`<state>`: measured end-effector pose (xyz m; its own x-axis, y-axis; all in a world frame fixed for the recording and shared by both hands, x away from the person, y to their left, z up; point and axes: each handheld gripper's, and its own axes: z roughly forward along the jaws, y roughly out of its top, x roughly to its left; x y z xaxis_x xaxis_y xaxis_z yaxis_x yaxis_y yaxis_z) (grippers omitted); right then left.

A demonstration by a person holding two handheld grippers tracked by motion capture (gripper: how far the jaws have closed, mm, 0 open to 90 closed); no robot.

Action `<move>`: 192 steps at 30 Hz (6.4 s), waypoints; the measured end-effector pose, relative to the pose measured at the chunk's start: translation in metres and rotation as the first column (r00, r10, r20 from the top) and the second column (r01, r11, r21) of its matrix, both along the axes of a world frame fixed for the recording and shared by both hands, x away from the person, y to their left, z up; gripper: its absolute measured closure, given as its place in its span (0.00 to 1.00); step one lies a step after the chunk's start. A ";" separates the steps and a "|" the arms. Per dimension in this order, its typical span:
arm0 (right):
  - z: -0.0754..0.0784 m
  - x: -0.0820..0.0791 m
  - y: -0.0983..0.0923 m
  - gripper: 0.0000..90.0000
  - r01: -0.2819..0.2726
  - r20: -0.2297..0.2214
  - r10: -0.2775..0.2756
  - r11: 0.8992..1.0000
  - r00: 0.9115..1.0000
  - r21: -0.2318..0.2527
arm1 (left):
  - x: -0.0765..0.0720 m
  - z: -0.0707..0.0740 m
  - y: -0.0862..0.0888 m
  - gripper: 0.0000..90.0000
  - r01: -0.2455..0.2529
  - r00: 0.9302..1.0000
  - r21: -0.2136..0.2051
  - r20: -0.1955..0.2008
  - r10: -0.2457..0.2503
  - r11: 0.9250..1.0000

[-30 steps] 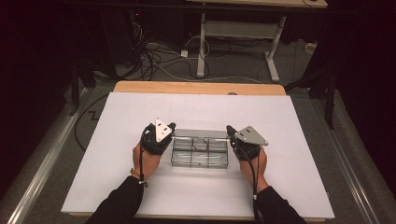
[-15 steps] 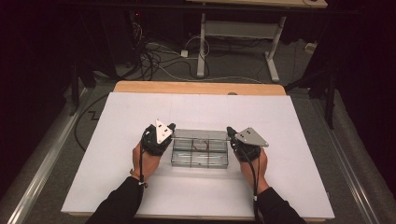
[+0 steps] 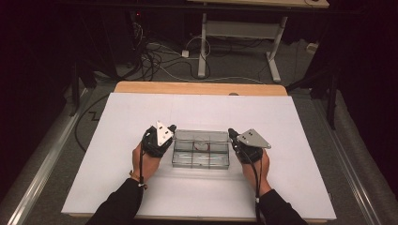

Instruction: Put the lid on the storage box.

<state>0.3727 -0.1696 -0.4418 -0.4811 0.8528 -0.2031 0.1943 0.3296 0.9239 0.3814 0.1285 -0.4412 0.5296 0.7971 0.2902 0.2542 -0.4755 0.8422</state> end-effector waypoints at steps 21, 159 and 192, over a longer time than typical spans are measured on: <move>-0.007 -0.001 -0.001 1.00 -0.017 -0.029 0.017 1.000 0.999 -0.008 | -0.005 -0.006 0.005 0.93 0.045 0.998 -0.019 -0.036 -0.045 0.999; 0.017 -0.063 -0.027 0.21 -0.243 0.001 0.244 0.964 0.970 -0.104 | -0.074 0.009 0.004 0.20 0.333 0.939 0.059 0.066 -0.337 0.941; 0.003 -0.079 -0.074 0.21 -0.133 0.006 0.135 0.985 0.991 -0.114 | -0.094 -0.011 0.052 0.20 0.287 0.957 0.072 0.013 -0.288 0.955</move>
